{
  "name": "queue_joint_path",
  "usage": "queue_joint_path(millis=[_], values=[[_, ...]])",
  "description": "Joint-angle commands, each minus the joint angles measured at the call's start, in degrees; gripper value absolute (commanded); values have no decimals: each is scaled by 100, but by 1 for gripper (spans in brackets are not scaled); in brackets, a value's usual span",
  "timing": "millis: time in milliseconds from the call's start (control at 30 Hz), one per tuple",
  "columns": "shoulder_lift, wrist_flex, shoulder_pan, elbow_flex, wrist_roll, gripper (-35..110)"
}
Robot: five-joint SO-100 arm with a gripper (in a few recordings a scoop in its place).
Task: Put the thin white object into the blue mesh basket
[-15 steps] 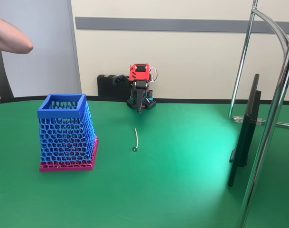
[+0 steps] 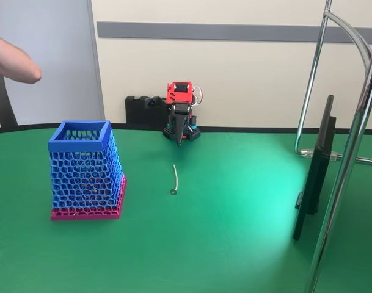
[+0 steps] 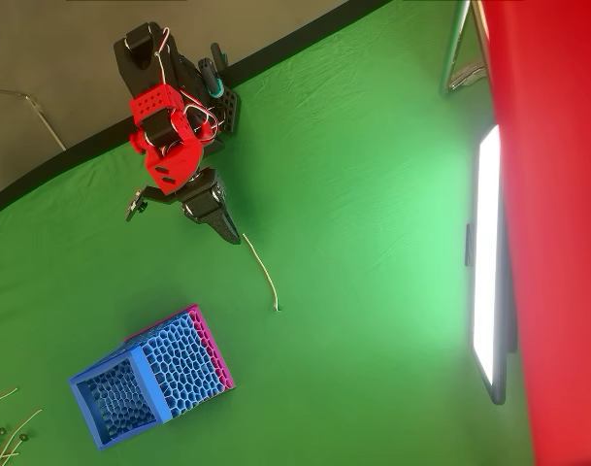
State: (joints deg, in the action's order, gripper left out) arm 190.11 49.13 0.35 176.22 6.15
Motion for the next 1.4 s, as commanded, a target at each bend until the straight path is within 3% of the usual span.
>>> queue_joint_path(millis=[0,1033,1367], values=[[44,53,18,44,-26,1],[-9,26,44,35,-114,1],[-1582,-598,-88,-729,114,1]])
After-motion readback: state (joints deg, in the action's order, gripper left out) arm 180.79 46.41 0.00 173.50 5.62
